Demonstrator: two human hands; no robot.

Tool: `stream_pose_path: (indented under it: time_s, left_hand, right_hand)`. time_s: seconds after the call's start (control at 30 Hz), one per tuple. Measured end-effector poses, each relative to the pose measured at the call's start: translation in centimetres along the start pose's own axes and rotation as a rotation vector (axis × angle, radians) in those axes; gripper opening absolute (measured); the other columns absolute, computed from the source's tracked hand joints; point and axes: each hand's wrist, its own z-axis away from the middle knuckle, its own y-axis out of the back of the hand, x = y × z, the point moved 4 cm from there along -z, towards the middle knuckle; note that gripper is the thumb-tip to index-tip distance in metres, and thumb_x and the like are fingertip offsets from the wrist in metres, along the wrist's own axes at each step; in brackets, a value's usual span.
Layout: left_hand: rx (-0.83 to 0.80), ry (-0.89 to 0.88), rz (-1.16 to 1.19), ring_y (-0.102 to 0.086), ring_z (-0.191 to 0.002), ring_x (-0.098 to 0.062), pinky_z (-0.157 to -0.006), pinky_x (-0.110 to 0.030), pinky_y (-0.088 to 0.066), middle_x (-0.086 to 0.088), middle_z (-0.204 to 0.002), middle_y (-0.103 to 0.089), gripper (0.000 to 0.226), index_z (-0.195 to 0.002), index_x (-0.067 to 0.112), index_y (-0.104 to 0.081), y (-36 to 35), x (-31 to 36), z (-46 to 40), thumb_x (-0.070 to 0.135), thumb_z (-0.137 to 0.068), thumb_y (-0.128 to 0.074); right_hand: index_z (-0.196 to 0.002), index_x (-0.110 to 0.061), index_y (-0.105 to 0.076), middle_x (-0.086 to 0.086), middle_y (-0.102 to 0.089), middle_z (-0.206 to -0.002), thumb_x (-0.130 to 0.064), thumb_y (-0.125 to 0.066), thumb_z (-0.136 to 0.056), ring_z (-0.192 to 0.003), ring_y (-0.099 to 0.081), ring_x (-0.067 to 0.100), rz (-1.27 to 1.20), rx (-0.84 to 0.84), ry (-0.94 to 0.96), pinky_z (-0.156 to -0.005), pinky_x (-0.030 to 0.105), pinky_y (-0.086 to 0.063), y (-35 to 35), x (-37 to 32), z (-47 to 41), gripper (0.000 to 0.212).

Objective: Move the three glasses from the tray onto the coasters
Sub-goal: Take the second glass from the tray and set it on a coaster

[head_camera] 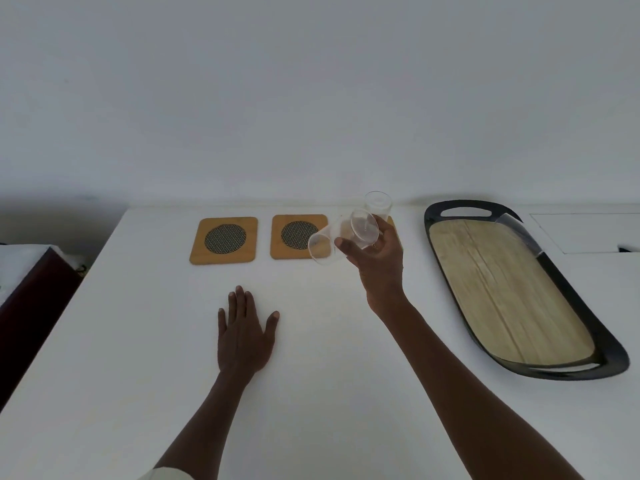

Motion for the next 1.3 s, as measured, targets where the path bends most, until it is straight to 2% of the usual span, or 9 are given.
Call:
stream_pose_path:
  time_s: [0.13,0.3,0.37,0.5,0.67,0.9,1.03,1.17,1.3]
  left_hand:
    - [0.022,-0.007,0.006,0.002,-0.155,-0.02,-0.126,-0.042,-0.002,-0.008,-0.167,-0.003,0.081,-0.157,0.008,-0.01,0.0,0.0,-0.2,0.06,-0.097,-0.026]
    - [0.044,-0.004,0.018,0.001,-0.155,-0.02,-0.126,-0.042,-0.002,-0.007,-0.167,-0.005,0.08,-0.156,0.009,-0.011,-0.2,-0.1,-0.2,0.06,-0.096,-0.026]
    - [0.052,-0.008,0.013,0.0,-0.155,-0.02,-0.126,-0.042,-0.003,-0.007,-0.167,-0.006,0.081,-0.156,0.009,-0.012,-0.2,0.0,-0.3,0.061,-0.096,-0.025]
    - [0.054,0.0,0.013,-0.001,-0.155,-0.02,-0.126,-0.042,-0.005,-0.007,-0.167,-0.007,0.082,-0.157,0.01,-0.012,-0.2,0.0,-0.3,0.063,-0.095,-0.023]
    - [0.045,0.008,0.011,0.002,-0.155,-0.018,-0.126,-0.043,-0.006,-0.005,-0.167,-0.005,0.085,-0.157,0.011,-0.009,-0.2,0.1,-0.2,0.066,-0.093,-0.02]
    - [0.062,0.011,0.015,-0.001,-0.155,-0.018,-0.126,-0.041,-0.004,-0.005,-0.167,-0.008,0.084,-0.157,0.011,-0.012,-0.1,0.2,-0.3,0.065,-0.093,-0.022]
    - [0.061,0.014,0.012,0.0,-0.155,-0.018,-0.125,-0.039,0.0,-0.005,-0.167,-0.008,0.084,-0.157,0.011,-0.012,0.0,0.2,-0.3,0.065,-0.094,-0.024]
    - [0.058,0.015,0.011,-0.001,-0.155,-0.018,-0.125,-0.04,-0.002,-0.005,-0.167,-0.008,0.084,-0.157,0.012,-0.013,0.0,0.2,-0.2,0.065,-0.094,-0.024]
    - [0.061,0.018,0.015,-0.002,-0.155,-0.018,-0.125,-0.04,-0.002,-0.005,-0.167,-0.01,0.084,-0.157,0.011,-0.014,0.0,0.2,-0.3,0.065,-0.093,-0.024]
  right_hand:
    - [-0.132,-0.016,-0.055,0.007,-0.067,-0.125,-0.015,-0.092,-0.065,-0.114,-0.066,0.023,0.116,0.033,0.051,-0.098,0.043,-0.056,-2.9,0.6,-1.8,0.077]
    - [-0.138,-0.02,-0.049,0.0,-0.062,-0.12,-0.019,-0.091,-0.067,-0.113,-0.064,0.024,0.276,0.007,0.089,-0.095,0.038,-0.056,-6.4,2.0,-4.9,0.083]
    - [-0.14,-0.022,-0.048,-0.002,-0.06,-0.118,-0.024,-0.091,-0.067,-0.112,-0.064,0.025,0.366,-0.017,0.109,-0.095,0.038,-0.054,-7.8,2.7,-6.4,0.084]
    - [-0.143,-0.017,-0.046,0.01,-0.062,-0.131,-0.027,-0.089,-0.07,-0.113,-0.063,0.027,0.5,-0.066,0.138,-0.096,0.04,-0.053,-9.8,4.2,-9.0,0.085]
    - [-0.144,-0.015,-0.045,0.013,-0.063,-0.13,-0.028,-0.087,-0.072,-0.117,-0.06,0.03,0.625,-0.099,0.103,-0.1,0.039,-0.048,-11.6,6.1,-11.2,0.085]
    - [-0.147,-0.016,-0.042,0.012,-0.062,-0.128,-0.034,-0.084,-0.074,-0.12,-0.057,0.03,0.702,-0.098,0.077,-0.101,0.041,-0.047,-12.6,7.6,-12.4,0.086]
    - [-0.147,-0.017,-0.041,0.012,-0.063,-0.125,-0.034,-0.083,-0.074,-0.12,-0.056,0.03,0.707,-0.083,0.078,-0.098,0.036,-0.044,-12.7,7.9,-12.3,0.085]
    - [-0.147,-0.016,-0.039,0.015,-0.061,-0.128,-0.034,-0.081,-0.076,-0.123,-0.054,0.033,0.732,-0.077,0.084,-0.102,0.043,-0.046,-12.8,7.8,-12.0,0.084]
    - [-0.147,-0.017,-0.038,0.014,-0.061,-0.13,-0.035,-0.08,-0.077,-0.122,-0.055,0.032,0.756,-0.078,0.073,-0.1,0.043,-0.048,-12.8,7.7,-11.8,0.083]
